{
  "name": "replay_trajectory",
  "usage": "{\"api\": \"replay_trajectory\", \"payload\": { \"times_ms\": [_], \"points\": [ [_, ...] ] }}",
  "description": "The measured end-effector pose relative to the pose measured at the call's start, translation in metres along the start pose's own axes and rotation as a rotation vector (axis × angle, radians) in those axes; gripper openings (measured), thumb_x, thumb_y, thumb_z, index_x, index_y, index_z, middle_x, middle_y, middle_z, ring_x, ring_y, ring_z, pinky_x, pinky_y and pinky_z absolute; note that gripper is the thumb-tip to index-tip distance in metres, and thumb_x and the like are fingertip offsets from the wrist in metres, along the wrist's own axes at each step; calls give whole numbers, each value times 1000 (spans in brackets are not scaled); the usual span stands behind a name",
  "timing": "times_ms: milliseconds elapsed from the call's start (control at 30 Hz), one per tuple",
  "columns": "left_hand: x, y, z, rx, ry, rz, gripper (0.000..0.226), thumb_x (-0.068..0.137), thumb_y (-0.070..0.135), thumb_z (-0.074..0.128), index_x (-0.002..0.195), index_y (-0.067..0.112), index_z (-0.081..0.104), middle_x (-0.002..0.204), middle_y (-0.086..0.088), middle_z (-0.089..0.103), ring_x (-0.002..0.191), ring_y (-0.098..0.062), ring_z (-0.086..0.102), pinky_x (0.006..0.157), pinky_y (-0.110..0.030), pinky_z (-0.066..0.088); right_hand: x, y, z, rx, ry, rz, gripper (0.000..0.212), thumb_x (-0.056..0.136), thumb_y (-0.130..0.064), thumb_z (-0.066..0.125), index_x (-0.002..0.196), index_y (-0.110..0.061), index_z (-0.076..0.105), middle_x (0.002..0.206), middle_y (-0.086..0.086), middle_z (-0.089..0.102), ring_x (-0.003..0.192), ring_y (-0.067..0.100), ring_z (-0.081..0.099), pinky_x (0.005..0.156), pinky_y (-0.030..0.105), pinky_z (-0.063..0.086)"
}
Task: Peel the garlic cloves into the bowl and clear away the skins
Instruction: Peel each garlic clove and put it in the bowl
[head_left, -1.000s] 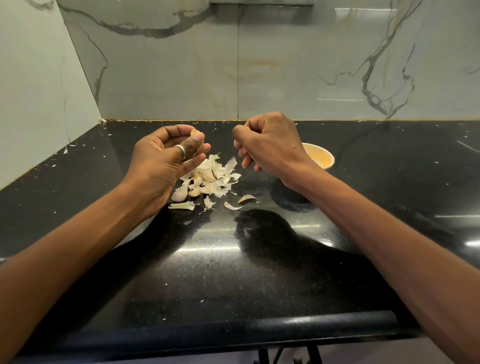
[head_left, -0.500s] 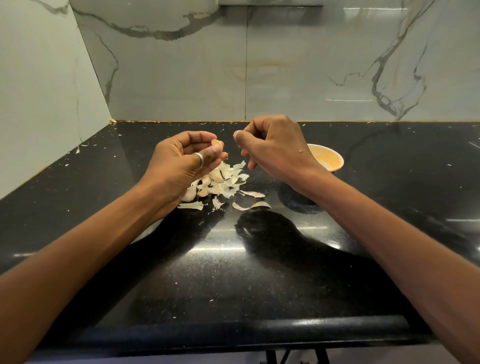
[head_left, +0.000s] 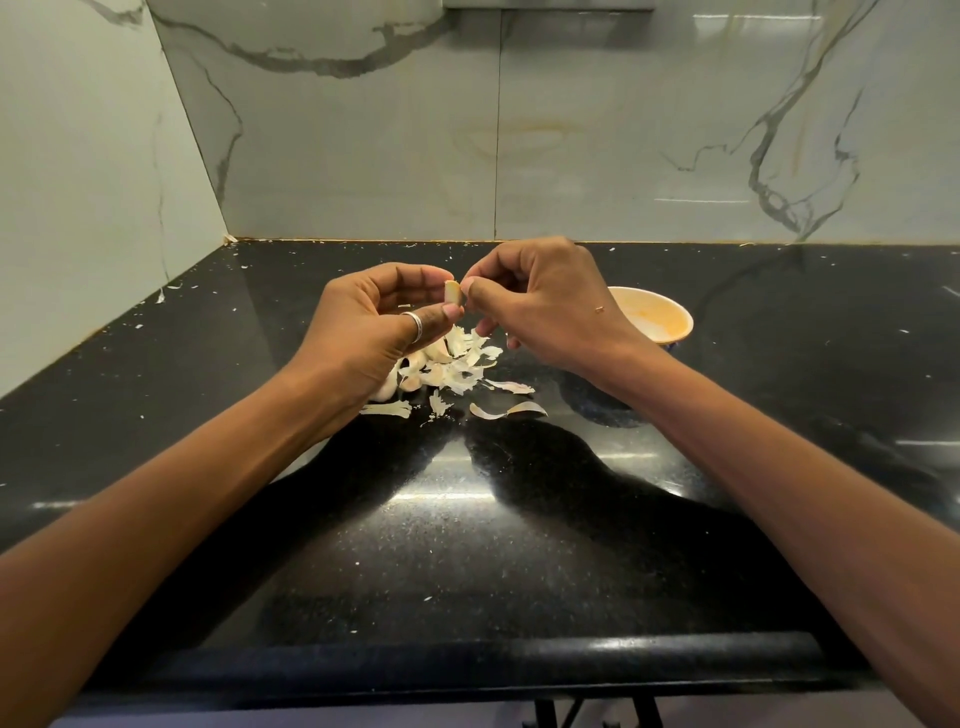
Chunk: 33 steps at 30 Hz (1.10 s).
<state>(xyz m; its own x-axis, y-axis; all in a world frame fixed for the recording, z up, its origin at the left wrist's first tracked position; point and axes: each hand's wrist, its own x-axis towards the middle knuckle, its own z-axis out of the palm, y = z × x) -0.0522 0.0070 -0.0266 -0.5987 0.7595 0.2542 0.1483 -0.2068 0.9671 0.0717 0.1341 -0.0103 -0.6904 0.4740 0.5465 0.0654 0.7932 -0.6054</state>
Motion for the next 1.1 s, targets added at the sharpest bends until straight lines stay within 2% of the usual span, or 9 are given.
{"api": "replay_trajectory", "payload": {
  "times_ms": [167,300,400,533,867,1100],
  "points": [
    [-1,-1,1,58,-22,48,27,84,-2,75,109,5,73,96,-6,77,86,-9,72,78,-19,57,1,1,-1,-16,15,-25,14,94,-18,69,83,-16,77,69,-2,75,64,7,74,56,18,54],
    [-2,-1,-1,108,-38,83,27,86,1,74,112,4,74,99,-8,78,89,-9,73,78,-18,56,0,2,0,-70,40,-87,13,91,-20,71,82,-15,79,67,-5,73,65,12,73,63,33,58],
    [-2,-3,-3,174,-55,121,26,87,5,74,113,7,75,100,-5,78,95,-12,74,82,-20,57,-1,4,1,-120,46,-128,15,89,-25,70,80,-17,79,65,-6,71,63,14,70,64,37,56],
    [0,-5,-4,235,-76,152,25,89,8,74,114,9,75,101,-3,78,101,-15,73,91,-27,58,-1,6,3,-219,62,-186,17,89,-28,69,81,-17,79,66,-5,69,61,11,62,62,36,52],
    [1,-8,-6,340,-91,199,25,90,12,73,115,13,76,101,-3,78,99,-17,74,95,-37,58,-3,6,3,-251,62,-241,20,91,-28,70,82,-12,77,65,-3,67,57,13,59,55,31,48],
    [0,-8,-6,382,-90,226,24,90,13,73,113,17,76,100,2,78,97,-13,74,95,-38,58,-4,6,3,-205,82,-201,17,88,-24,68,79,-12,77,65,-4,68,60,13,62,60,37,52]
  ]
}}
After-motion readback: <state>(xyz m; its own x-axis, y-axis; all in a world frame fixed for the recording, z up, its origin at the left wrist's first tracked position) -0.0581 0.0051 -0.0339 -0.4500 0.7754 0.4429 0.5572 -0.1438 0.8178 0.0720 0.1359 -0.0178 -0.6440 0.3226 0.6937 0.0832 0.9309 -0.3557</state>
